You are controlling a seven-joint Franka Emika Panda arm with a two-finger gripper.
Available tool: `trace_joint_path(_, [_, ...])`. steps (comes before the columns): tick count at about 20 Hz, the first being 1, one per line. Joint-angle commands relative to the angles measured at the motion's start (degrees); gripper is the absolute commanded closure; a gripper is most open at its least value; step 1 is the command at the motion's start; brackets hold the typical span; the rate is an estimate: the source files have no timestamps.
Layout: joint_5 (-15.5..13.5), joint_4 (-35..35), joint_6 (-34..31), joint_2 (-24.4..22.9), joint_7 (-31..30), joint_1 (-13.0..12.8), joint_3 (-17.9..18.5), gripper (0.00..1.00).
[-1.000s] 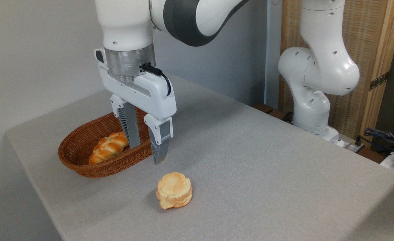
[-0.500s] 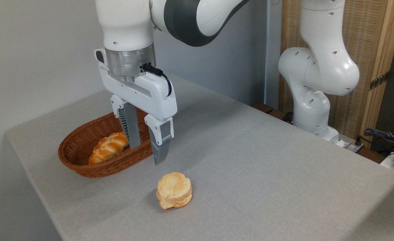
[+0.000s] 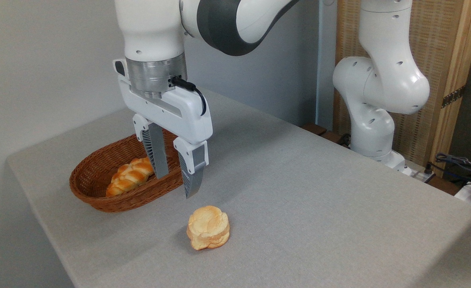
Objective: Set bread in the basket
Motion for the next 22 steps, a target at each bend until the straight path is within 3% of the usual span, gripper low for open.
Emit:
trace_joint_path(1, [0.21,-0.23,-0.89,-0.28,0.34,-0.84,1.11,0.00])
trace_joint_path(8, [0.56,-5.42,-0.63,-0.11,0.42,-0.66,1.28,0.00])
trace_joint_path(20, [1.09,-6.47,3.76,5.34,5.35,-0.40,2.69,0.00])
trace_joint_path(22, [2.48,-6.47,4.47,5.87,5.35,-0.40,2.69,0.00])
